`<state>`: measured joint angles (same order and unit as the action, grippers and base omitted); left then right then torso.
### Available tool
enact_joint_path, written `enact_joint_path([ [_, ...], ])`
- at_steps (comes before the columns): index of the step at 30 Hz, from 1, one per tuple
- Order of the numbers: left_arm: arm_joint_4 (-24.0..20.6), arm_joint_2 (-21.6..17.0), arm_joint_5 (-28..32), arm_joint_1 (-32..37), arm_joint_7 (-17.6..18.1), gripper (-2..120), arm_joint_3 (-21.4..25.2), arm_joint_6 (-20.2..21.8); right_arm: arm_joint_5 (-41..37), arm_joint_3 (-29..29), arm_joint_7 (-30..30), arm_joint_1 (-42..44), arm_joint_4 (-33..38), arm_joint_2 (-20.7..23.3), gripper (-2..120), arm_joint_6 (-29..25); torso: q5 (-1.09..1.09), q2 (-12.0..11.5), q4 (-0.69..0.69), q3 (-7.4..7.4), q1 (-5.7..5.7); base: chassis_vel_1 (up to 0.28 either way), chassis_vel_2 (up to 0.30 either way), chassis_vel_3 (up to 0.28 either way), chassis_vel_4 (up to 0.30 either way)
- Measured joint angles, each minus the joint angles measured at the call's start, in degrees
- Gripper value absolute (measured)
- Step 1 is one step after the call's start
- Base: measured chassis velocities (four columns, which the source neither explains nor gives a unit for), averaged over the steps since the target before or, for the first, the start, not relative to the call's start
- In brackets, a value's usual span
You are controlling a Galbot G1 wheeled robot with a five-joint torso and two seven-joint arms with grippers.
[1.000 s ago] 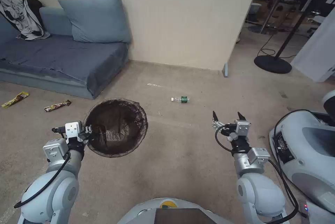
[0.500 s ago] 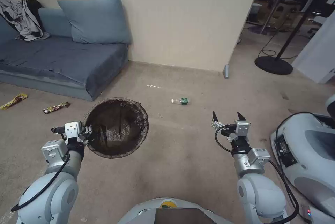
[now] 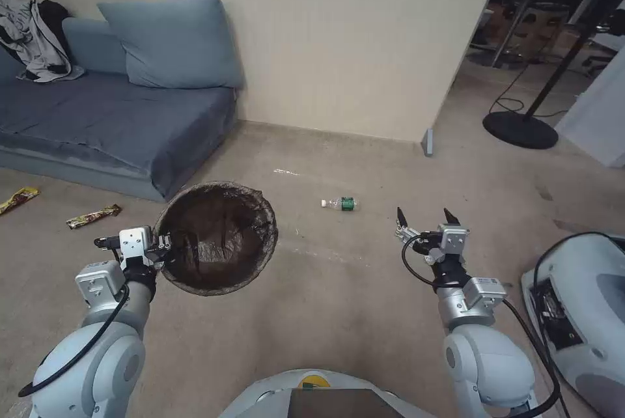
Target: Pick up the trash bin, then pick up the garbage from the floor and place it into the trash bin.
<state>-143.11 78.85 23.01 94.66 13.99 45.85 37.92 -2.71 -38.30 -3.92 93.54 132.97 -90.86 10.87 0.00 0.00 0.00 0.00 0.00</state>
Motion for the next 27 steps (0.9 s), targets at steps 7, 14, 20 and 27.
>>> enact_joint_path([
  [7,0.17,-0.02,-0.09,-0.14,-0.07,4,-0.01,-0.1,0.05,-0.03,0.0,0.0,-0.25,-0.16,100,-0.1,0.0,0.0,-0.01,0.0,0.0,-0.157,0.148,0.158,-0.149],
  [14,0.54,-0.08,-0.23,-0.19,-0.16,4,-0.03,-0.24,0.28,0.03,-0.06,-0.09,-0.64,-0.27,100,-0.23,0.0,0.0,0.0,0.0,0.0,-0.159,0.149,0.146,-0.147],
  [20,0.69,-0.05,-0.26,-0.34,-0.19,4,-0.06,-0.27,0.44,0.2,-0.13,-0.19,-0.78,-0.32,100,-0.27,0.01,0.0,0.0,0.0,0.0,-0.148,0.139,0.144,-0.154],
  [27,0.7,-0.03,-0.32,-0.34,-0.21,4,-0.06,-0.31,0.55,0.22,-0.16,-0.09,-0.85,-0.41,100,-0.46,0.0,0.0,0.0,0.0,0.0,-0.152,0.16,0.15,-0.151],
])
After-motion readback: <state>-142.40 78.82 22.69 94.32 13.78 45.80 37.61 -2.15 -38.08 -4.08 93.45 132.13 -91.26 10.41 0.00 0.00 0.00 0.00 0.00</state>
